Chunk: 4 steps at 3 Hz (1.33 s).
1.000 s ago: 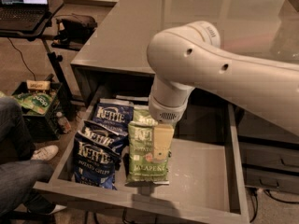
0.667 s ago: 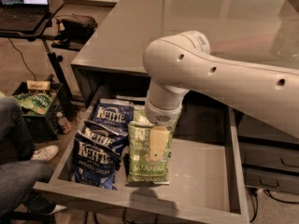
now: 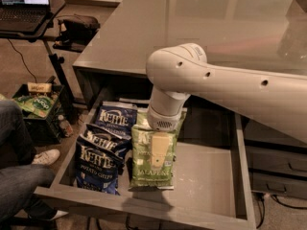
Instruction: Pick green jalapeno chip bag from top drawer and place on counter
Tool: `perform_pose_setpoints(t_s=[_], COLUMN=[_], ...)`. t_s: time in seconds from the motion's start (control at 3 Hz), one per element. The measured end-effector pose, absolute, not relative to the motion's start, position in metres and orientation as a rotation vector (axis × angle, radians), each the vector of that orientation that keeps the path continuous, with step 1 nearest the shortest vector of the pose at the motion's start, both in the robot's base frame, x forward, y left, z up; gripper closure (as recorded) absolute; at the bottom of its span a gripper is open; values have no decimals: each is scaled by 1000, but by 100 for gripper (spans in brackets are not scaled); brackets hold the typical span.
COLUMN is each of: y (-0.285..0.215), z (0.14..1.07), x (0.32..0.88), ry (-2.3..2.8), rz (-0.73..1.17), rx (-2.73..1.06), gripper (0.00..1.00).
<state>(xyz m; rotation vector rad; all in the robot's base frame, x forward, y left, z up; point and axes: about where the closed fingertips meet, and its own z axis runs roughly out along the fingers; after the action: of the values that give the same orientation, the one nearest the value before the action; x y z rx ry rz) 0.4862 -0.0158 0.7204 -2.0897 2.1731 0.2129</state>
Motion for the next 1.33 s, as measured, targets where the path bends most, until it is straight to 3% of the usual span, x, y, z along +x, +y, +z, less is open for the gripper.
perform_pose_setpoints(t_s=[0.67, 1.33], y=[-12, -9], z=[688, 673], x=[488, 472], ry=[2202, 2215], rz=[296, 309], rx=[-2132, -2166], gripper=[4, 46])
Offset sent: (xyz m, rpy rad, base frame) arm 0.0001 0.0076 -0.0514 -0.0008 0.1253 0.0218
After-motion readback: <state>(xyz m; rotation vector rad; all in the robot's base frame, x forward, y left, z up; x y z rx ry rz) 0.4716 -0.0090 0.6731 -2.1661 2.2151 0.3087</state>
